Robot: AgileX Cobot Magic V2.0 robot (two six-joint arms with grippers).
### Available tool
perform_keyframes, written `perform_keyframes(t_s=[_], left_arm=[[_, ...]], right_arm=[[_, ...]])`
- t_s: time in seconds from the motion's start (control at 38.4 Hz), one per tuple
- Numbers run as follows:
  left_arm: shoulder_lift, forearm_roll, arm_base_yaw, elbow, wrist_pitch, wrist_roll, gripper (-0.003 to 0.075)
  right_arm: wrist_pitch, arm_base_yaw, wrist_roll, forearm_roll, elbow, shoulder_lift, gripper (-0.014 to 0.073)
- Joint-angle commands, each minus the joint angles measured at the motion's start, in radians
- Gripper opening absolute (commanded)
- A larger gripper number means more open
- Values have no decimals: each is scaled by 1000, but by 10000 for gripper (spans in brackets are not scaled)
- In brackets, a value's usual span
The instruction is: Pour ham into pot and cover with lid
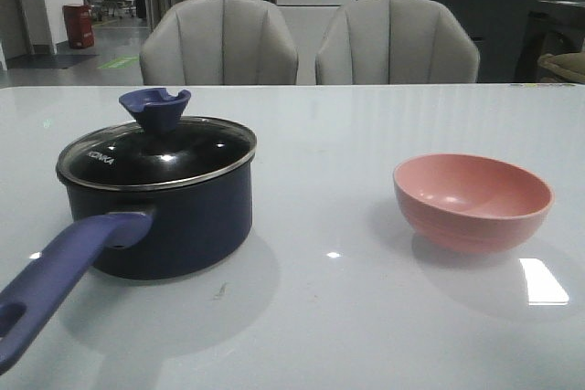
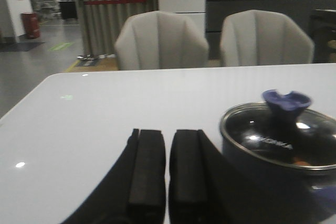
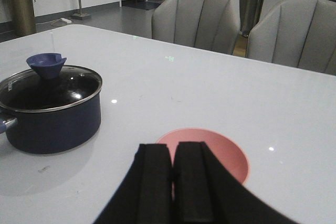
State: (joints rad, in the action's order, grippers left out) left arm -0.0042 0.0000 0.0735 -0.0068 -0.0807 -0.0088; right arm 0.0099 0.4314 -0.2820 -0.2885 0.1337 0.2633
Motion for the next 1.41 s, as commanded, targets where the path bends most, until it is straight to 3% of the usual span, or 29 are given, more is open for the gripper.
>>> perform_keyframes(t_s=[0.0,1.25,1.38], left_arm=[[-18,-16,-64,35,158,-25,120],[-18,-16,-97,33,127,-40,120],[-18,-16,-97,33,127,-40,120]], right_arm=[[-73,3,-5,3,29,5,169],[-81,2,-11,4,15,5,169],[-68,-45,-12,67,-9,2,169]])
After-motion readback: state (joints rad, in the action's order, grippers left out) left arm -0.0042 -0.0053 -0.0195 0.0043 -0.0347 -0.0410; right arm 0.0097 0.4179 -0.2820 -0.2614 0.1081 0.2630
